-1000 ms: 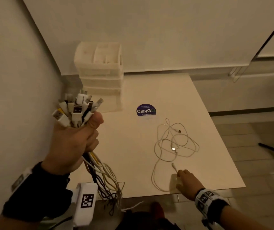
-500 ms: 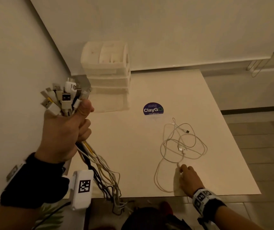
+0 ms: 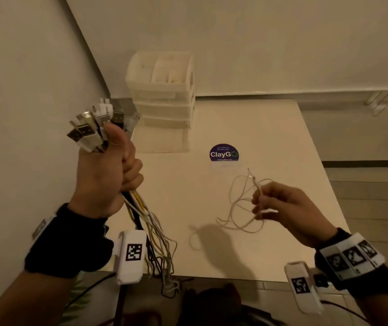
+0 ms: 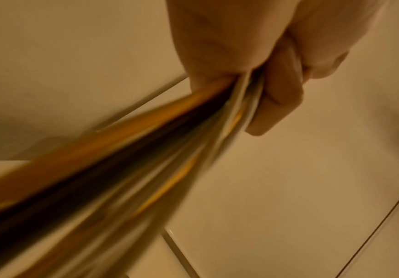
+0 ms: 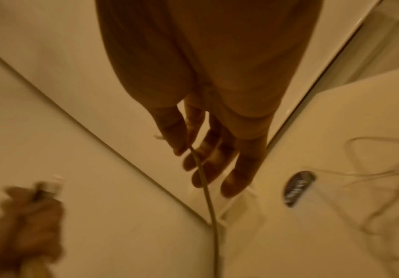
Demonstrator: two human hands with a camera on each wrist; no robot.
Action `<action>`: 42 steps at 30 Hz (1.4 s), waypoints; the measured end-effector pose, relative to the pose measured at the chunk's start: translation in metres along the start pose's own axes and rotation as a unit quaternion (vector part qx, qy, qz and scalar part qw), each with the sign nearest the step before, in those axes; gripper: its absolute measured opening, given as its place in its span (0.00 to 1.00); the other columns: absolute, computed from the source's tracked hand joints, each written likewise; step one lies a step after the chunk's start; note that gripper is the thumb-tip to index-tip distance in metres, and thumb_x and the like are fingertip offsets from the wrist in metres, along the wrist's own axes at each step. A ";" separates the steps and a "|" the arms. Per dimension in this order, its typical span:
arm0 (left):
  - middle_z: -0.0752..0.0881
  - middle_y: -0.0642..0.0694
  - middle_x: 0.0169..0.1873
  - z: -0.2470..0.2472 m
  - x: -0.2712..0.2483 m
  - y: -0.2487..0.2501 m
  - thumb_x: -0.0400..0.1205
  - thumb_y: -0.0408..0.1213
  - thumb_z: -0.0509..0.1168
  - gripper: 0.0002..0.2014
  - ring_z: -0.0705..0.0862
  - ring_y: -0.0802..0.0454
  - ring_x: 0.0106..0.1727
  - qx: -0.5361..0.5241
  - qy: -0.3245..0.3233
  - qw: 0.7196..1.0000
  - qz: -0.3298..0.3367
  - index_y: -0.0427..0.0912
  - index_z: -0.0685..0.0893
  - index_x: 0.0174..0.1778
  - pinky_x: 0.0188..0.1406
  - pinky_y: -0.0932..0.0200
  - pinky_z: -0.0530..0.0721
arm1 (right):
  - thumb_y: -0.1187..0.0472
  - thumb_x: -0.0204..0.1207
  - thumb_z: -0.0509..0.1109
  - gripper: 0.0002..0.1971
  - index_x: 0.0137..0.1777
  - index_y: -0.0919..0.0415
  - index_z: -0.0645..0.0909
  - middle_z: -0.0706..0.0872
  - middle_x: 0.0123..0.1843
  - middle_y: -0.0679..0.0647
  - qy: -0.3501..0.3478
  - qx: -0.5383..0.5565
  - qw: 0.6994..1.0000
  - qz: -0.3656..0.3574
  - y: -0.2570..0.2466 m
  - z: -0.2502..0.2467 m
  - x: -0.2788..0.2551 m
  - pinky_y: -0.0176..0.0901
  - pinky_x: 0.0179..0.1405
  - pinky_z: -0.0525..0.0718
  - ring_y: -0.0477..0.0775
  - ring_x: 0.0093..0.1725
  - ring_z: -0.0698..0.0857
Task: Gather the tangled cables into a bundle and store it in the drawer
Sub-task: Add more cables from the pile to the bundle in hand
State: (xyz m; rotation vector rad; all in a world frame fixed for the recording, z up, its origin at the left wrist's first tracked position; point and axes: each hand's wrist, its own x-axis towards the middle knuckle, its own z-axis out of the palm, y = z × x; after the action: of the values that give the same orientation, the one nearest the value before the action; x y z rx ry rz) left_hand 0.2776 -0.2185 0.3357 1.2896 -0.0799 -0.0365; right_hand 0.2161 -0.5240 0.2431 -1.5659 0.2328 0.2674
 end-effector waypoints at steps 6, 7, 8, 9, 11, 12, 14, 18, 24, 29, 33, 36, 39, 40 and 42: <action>0.65 0.55 0.15 0.040 0.002 -0.025 0.77 0.57 0.65 0.24 0.56 0.60 0.14 -0.002 -0.032 0.999 0.000 0.38 0.75 0.32 0.17 0.71 0.55 | 0.64 0.78 0.64 0.11 0.57 0.70 0.78 0.85 0.34 0.62 -0.071 0.090 0.984 -0.134 -0.061 0.056 -0.010 0.52 0.39 0.88 0.63 0.33 0.82; 0.67 0.56 0.15 0.048 0.003 -0.029 0.79 0.54 0.64 0.22 0.56 0.60 0.14 0.010 -0.044 0.999 0.005 0.34 0.77 0.36 0.17 0.70 0.55 | 0.66 0.80 0.63 0.09 0.57 0.70 0.78 0.85 0.34 0.61 -0.071 0.084 0.982 -0.150 -0.065 0.063 -0.009 0.52 0.37 0.87 0.61 0.31 0.81; 0.69 0.56 0.15 0.054 0.004 -0.032 0.79 0.52 0.64 0.22 0.57 0.59 0.14 0.019 -0.054 0.998 0.012 0.31 0.78 0.41 0.17 0.69 0.56 | 0.68 0.81 0.63 0.08 0.57 0.70 0.78 0.86 0.34 0.61 -0.066 0.077 0.981 -0.167 -0.068 0.068 -0.007 0.51 0.35 0.87 0.60 0.30 0.81; 0.71 0.55 0.15 0.060 0.005 -0.034 0.78 0.51 0.66 0.22 0.57 0.59 0.14 0.026 -0.058 0.998 0.014 0.30 0.79 0.44 0.17 0.69 0.57 | 0.68 0.82 0.63 0.08 0.57 0.69 0.78 0.87 0.35 0.61 -0.056 0.068 0.979 -0.183 -0.071 0.073 -0.007 0.50 0.32 0.86 0.59 0.28 0.81; 0.72 0.54 0.16 0.070 0.006 -0.037 0.74 0.51 0.71 0.23 0.59 0.58 0.15 0.032 -0.059 0.998 0.008 0.30 0.80 0.44 0.17 0.69 0.60 | 0.68 0.82 0.65 0.06 0.56 0.66 0.80 0.89 0.36 0.61 -0.028 0.033 0.974 -0.223 -0.075 0.079 -0.005 0.50 0.27 0.83 0.59 0.25 0.81; 0.71 0.54 0.17 0.073 0.006 -0.038 0.72 0.50 0.74 0.24 0.61 0.58 0.14 0.027 -0.062 0.998 0.005 0.29 0.80 0.43 0.16 0.69 0.61 | 0.68 0.81 0.66 0.04 0.53 0.66 0.81 0.88 0.36 0.62 -0.013 0.012 0.972 -0.236 -0.075 0.082 -0.005 0.51 0.25 0.83 0.61 0.24 0.81; 0.72 0.47 0.19 0.079 0.005 -0.041 0.73 0.46 0.77 0.21 0.64 0.57 0.14 0.023 -0.076 0.997 0.001 0.29 0.81 0.40 0.15 0.68 0.63 | 0.68 0.79 0.69 0.02 0.48 0.66 0.82 0.86 0.32 0.62 0.018 -0.013 0.969 -0.246 -0.075 0.088 -0.004 0.54 0.23 0.83 0.61 0.23 0.81; 0.75 0.40 0.21 0.089 0.003 -0.046 0.76 0.42 0.72 0.11 0.69 0.51 0.16 0.031 -0.069 0.997 0.003 0.37 0.84 0.35 0.16 0.65 0.65 | 0.68 0.77 0.71 0.03 0.43 0.67 0.83 0.85 0.28 0.59 0.058 -0.034 0.966 -0.249 -0.070 0.091 -0.002 0.49 0.23 0.83 0.59 0.21 0.82; 0.75 0.51 0.18 0.084 0.022 -0.032 0.80 0.45 0.69 0.16 0.68 0.54 0.17 0.018 0.067 0.997 0.036 0.50 0.82 0.24 0.16 0.63 0.67 | 0.54 0.74 0.73 0.07 0.43 0.57 0.88 0.87 0.27 0.51 0.038 -0.102 0.957 -0.268 -0.061 0.083 -0.009 0.36 0.24 0.79 0.46 0.22 0.81; 0.78 0.47 0.27 0.065 0.040 -0.009 0.76 0.53 0.65 0.14 0.81 0.50 0.31 -0.062 0.059 0.995 0.059 0.45 0.80 0.36 0.30 0.52 0.84 | 0.50 0.79 0.68 0.12 0.42 0.54 0.90 0.84 0.25 0.45 -0.004 -0.169 0.948 -0.268 -0.039 0.062 -0.008 0.28 0.31 0.76 0.44 0.26 0.82; 0.68 0.52 0.21 0.037 0.050 0.010 0.83 0.58 0.57 0.23 0.66 0.59 0.17 -0.128 0.026 0.991 0.002 0.48 0.68 0.27 0.14 0.66 0.68 | 0.32 0.75 0.62 0.23 0.31 0.47 0.85 0.79 0.23 0.56 -0.016 -0.200 0.957 -0.212 -0.015 0.041 -0.004 0.45 0.27 0.74 0.54 0.23 0.76; 0.58 0.53 0.19 0.009 0.058 0.024 0.86 0.58 0.54 0.25 0.55 0.59 0.16 -0.092 0.047 0.995 0.017 0.49 0.61 0.27 0.12 0.66 0.55 | 0.25 0.71 0.59 0.30 0.28 0.51 0.81 0.78 0.25 0.58 -0.010 -0.221 0.959 -0.177 -0.001 0.020 -0.005 0.47 0.28 0.74 0.53 0.24 0.74; 0.57 0.51 0.18 0.001 0.055 0.021 0.85 0.55 0.58 0.25 0.55 0.58 0.14 -0.009 0.028 0.999 0.034 0.45 0.58 0.28 0.14 0.69 0.54 | 0.24 0.67 0.62 0.35 0.25 0.59 0.75 0.74 0.24 0.62 0.006 -0.210 0.965 -0.158 -0.006 0.012 -0.005 0.41 0.30 0.72 0.48 0.25 0.71; 0.58 0.52 0.16 0.004 0.052 0.017 0.85 0.52 0.60 0.25 0.55 0.57 0.13 0.023 0.017 0.999 0.036 0.44 0.60 0.28 0.15 0.69 0.55 | 0.26 0.65 0.65 0.36 0.24 0.63 0.72 0.72 0.23 0.60 0.015 -0.194 0.969 -0.151 -0.011 0.012 -0.005 0.43 0.30 0.71 0.48 0.24 0.69; 0.65 0.54 0.14 0.016 0.044 0.003 0.81 0.48 0.68 0.21 0.58 0.57 0.12 0.085 -0.008 0.996 0.034 0.37 0.73 0.29 0.16 0.69 0.57 | 0.36 0.62 0.72 0.32 0.22 0.64 0.64 0.65 0.21 0.55 0.037 -0.149 0.978 -0.144 -0.027 0.017 -0.005 0.47 0.29 0.67 0.49 0.23 0.64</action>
State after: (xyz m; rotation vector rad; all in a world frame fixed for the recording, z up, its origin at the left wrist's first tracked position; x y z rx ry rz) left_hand 0.3206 -0.2358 0.3443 1.4569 -0.1439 0.0185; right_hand 0.2196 -0.5069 0.2704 -1.8838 0.0207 0.0143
